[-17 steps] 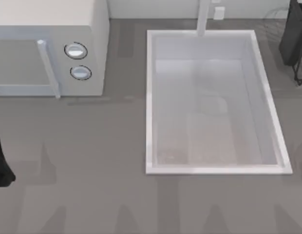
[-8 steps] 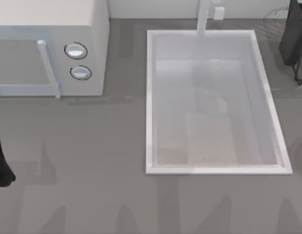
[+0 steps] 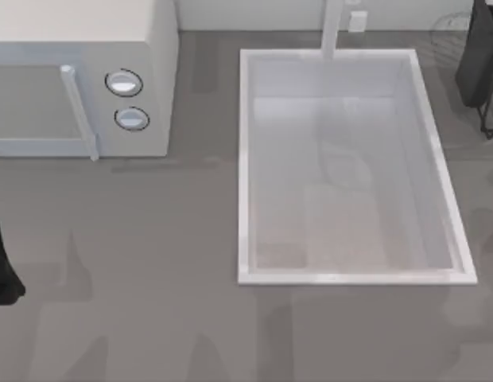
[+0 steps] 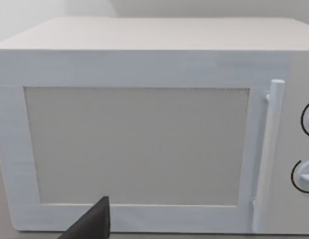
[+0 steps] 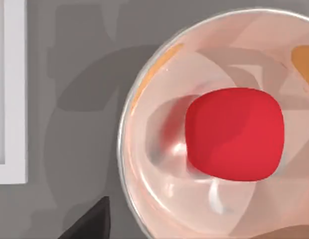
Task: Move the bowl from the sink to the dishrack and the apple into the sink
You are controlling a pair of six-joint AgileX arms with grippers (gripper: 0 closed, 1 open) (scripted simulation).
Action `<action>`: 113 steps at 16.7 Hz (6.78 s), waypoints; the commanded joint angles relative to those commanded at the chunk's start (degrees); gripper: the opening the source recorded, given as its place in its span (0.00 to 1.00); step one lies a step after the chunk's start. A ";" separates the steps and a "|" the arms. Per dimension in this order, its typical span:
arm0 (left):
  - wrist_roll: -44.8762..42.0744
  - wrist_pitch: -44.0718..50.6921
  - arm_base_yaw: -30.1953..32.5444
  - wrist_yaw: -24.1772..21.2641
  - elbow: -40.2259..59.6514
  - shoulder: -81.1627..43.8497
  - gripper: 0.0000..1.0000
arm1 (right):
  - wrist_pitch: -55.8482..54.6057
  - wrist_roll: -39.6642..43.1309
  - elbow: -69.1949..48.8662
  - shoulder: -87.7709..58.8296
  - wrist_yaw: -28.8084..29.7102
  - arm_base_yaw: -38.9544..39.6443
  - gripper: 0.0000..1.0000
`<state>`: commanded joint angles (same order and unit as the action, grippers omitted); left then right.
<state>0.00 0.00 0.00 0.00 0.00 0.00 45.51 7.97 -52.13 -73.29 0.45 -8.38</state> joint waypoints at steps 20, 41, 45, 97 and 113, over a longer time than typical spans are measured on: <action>0.00 0.00 0.00 0.00 0.00 0.00 1.00 | 6.65 2.57 -14.64 -30.97 -0.21 -2.91 1.00; 0.00 0.00 0.00 0.00 0.00 0.00 1.00 | -8.00 2.47 -6.46 -37.77 -0.39 -2.96 0.17; 0.00 0.00 0.00 0.00 0.00 0.00 1.00 | -8.00 2.47 -6.46 -37.77 -0.39 -2.96 0.00; 0.00 0.00 0.00 0.00 0.00 0.00 1.00 | -95.98 -9.12 11.53 -18.48 38.31 45.63 0.00; 0.00 0.00 0.00 0.00 0.00 0.00 1.00 | -129.42 -8.91 15.50 -46.86 38.90 45.83 0.00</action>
<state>0.00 0.00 0.00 0.00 0.00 0.00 -83.91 -0.94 -36.63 -120.16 39.35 37.45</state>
